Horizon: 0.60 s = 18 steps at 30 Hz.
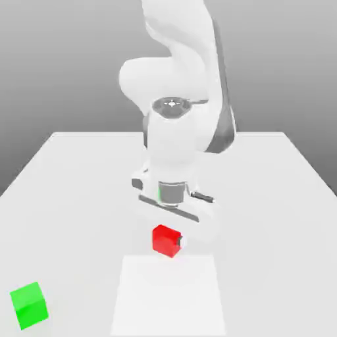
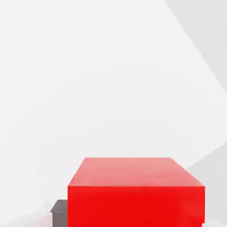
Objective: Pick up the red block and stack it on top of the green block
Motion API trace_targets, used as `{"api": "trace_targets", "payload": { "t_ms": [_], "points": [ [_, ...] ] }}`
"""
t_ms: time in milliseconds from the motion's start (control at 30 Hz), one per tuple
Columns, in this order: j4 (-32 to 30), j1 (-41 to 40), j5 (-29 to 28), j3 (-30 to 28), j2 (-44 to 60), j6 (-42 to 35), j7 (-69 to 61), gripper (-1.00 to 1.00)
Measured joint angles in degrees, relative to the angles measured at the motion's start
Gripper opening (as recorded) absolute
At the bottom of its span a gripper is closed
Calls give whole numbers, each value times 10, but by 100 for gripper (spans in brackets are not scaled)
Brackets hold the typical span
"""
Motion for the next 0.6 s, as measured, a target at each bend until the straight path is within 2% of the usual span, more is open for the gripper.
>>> {"api": "trace_targets", "payload": {
  "t_ms": [100, 300, 600],
  "points": [
    [7, -9, -11, -7, -26, -33, -3, -100],
    [114, -83, -62, -57, 28, -89, -66, -100],
    [286, -187, -37, -84, 123, -166, -237, -100]
  ]
}}
